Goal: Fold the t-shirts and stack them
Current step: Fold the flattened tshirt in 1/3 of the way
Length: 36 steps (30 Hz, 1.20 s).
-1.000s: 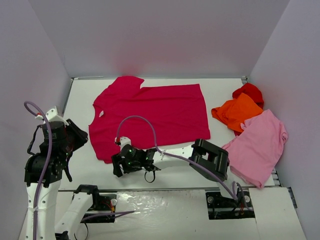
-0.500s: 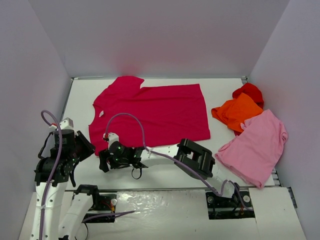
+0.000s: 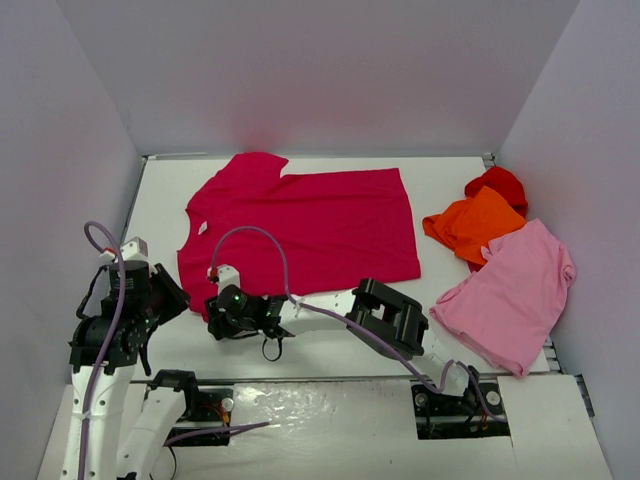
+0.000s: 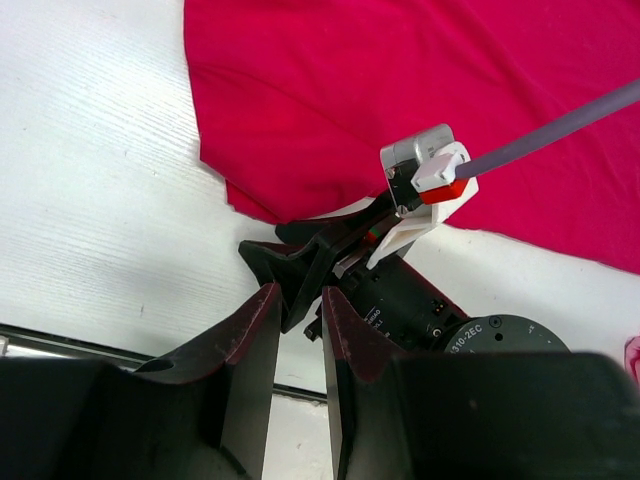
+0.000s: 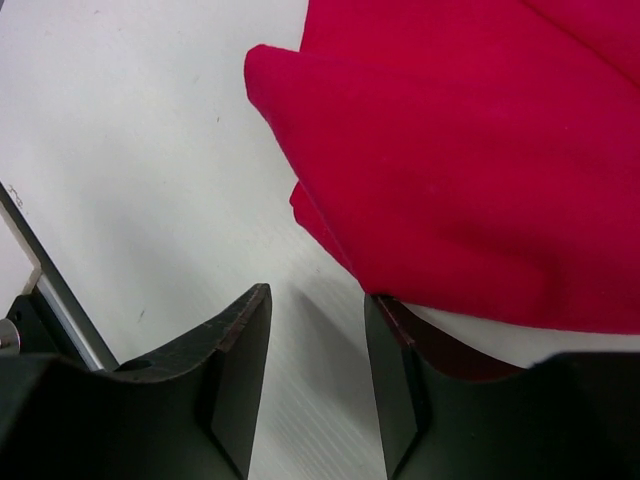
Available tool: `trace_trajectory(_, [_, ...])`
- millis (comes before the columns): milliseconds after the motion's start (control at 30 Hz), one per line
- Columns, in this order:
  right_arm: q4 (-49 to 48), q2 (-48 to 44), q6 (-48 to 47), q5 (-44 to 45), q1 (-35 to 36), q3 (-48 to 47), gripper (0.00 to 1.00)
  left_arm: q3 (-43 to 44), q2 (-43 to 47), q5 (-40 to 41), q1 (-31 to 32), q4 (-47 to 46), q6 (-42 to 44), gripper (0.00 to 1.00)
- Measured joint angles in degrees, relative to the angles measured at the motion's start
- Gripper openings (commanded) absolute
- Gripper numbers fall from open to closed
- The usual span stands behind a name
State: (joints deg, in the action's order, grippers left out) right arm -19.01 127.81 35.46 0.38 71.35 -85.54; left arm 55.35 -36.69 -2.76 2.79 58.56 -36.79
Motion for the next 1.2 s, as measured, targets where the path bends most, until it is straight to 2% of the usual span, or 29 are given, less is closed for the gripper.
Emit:
trace_trajectory(233, [0.36,0.02,0.14,4.38,0.11,-0.11,0.36,-0.46,0.34,-0.42,0.0,-0.06,-0.12,0.2])
trace_trajectory(400, [3.06,0.79,1.87,11.49,0.34,-1.85,0.33,-0.82,4.88,-0.27,0.0,0.02,-1.23,0.2])
trace_trajectory(467, [3.66,1.28,2.63,13.11,0.38,-2.58,0.25,-0.75,7.05,-0.05,0.0,0.18,-1.46,0.2])
trace_trajectory(567, [3.81,2.17,3.82,14.69,0.37,-3.47,0.06,-0.45,9.19,0.25,0.0,1.16,-1.49,0.2])
trace_trajectory(633, [3.87,2.83,4.36,15.31,0.4,-4.11,0.0,-0.45,8.86,0.31,0.0,1.74,-1.47,0.2])
trace_trajectory(833, [3.88,3.25,4.77,15.72,0.7,-4.67,0.0,-0.45,8.07,0.69,0.0,2.25,-1.47,0.2])
trace_trajectory(1200, [10.86,-1.35,-2.46,11.58,-0.83,-8.72,0.0,-3.56,7.95,0.85,0.0,1.9,-1.45,0.2])
